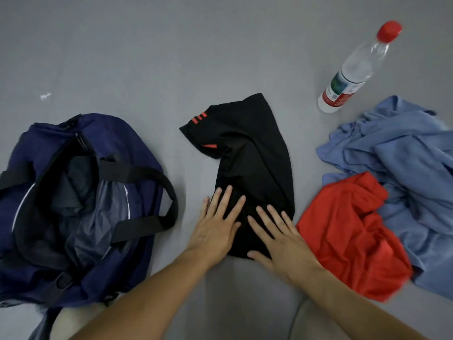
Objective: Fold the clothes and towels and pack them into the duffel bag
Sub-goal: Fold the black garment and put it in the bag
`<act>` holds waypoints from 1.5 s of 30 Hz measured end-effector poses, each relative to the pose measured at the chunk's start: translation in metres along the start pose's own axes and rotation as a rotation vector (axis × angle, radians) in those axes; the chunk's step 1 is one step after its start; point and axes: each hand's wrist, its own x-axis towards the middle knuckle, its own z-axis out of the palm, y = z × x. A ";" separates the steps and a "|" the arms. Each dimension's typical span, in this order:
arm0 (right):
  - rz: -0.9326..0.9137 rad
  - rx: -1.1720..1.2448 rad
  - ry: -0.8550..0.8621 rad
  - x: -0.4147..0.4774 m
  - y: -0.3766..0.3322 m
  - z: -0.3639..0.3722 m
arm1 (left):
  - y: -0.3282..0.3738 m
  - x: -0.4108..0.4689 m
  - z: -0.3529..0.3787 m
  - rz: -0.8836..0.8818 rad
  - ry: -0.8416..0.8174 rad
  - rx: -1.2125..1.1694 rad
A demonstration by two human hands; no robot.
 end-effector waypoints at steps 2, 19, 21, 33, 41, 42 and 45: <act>-0.005 0.034 0.026 -0.003 0.001 -0.002 | 0.003 0.000 0.007 -0.050 0.017 0.000; -0.239 0.008 0.191 -0.043 -0.005 0.017 | 0.017 -0.091 0.023 0.197 0.127 -0.051; -0.224 0.008 0.193 -0.042 -0.004 0.019 | 0.009 -0.087 0.023 0.209 0.083 -0.016; -0.205 -0.050 0.226 -0.031 -0.010 0.009 | 0.013 -0.071 0.016 0.169 0.098 -0.034; 0.001 0.199 0.200 -0.005 -0.016 -0.019 | 0.022 -0.061 0.003 0.049 0.106 -0.113; 0.047 0.275 0.166 -0.004 -0.014 -0.026 | 0.023 -0.057 -0.004 0.027 0.097 -0.159; 0.074 0.416 0.004 -0.009 -0.004 -0.040 | 0.022 -0.046 -0.030 0.036 -0.023 -0.293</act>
